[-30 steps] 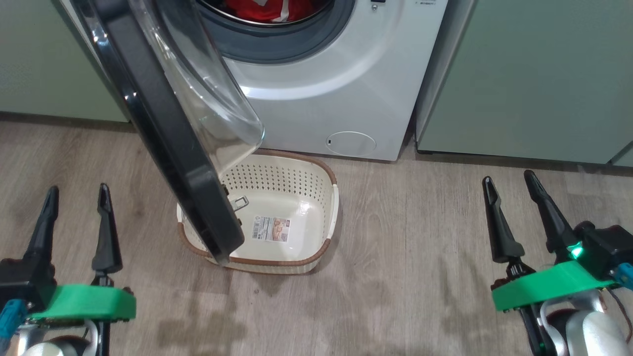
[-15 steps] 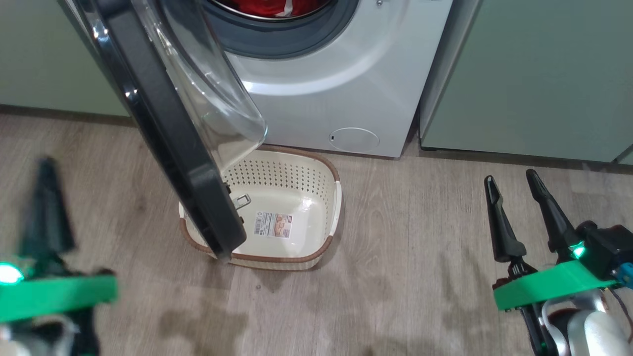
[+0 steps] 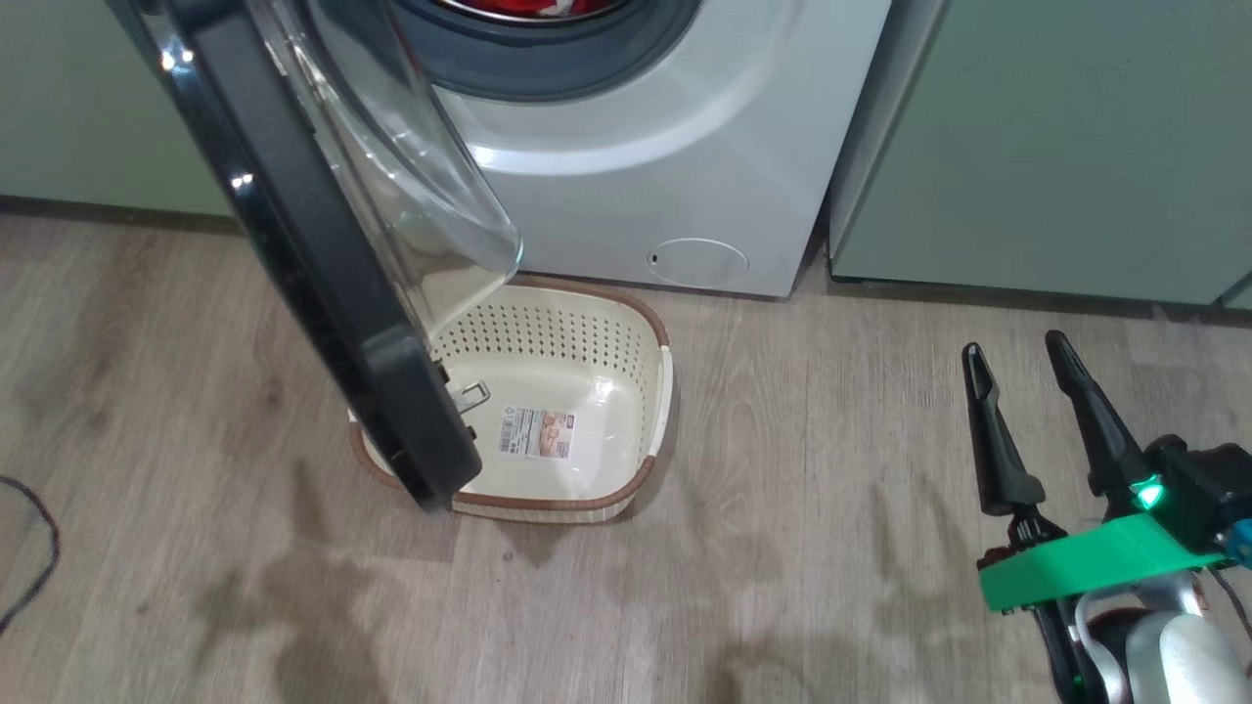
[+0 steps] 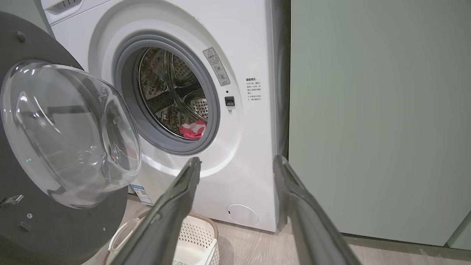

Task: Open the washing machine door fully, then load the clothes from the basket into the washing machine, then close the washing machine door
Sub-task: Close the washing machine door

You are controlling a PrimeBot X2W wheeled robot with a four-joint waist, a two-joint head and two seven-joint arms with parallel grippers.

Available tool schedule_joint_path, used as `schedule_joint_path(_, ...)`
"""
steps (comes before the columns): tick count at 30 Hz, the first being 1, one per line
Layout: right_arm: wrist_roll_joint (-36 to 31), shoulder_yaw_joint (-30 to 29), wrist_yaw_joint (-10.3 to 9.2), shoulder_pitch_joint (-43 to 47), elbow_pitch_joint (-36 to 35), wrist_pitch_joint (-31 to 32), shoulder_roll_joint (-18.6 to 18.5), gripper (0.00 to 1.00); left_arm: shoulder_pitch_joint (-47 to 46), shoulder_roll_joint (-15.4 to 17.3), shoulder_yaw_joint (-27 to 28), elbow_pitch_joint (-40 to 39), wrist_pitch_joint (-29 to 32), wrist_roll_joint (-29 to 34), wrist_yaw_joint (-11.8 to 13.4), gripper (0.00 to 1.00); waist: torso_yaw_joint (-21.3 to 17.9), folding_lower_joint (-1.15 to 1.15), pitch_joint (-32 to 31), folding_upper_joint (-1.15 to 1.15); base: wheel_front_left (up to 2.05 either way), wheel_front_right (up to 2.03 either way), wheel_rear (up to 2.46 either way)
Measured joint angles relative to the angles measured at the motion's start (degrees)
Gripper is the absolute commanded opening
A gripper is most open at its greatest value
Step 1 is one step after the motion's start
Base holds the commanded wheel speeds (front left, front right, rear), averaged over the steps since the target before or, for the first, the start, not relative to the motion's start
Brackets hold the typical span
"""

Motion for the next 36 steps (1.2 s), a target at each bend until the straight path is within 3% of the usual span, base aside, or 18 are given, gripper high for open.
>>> schedule_joint_path(5, 0.0, -0.1, 0.00, 0.0, 0.0, 0.0, 0.0, 1.00, 0.1, 0.3, -1.3, 4.1, 6.0, -5.2, 0.5, 0.00, -0.4, 0.00, 0.9, 0.00, 0.00, 0.00, 0.00)
schedule_joint_path(16, 0.0, -0.2, 0.00, -0.4, 0.1, -0.5, 0.0, 1.00, 4.9, -1.4, -8.6, 2.2, 14.6, -8.6, -0.1, 0.00, -1.1, 0.00, 1.9, 0.00, 0.00, 0.00, 0.00)
schedule_joint_path(36, 0.6, 0.0, 0.00, -1.5, 0.8, -1.2, 0.0, 1.00, 6.4, -2.0, -14.0, -0.6, 18.5, -8.5, 1.5, 0.00, -2.5, 0.00, 2.8, 0.00, 0.00, 0.00, 0.00)
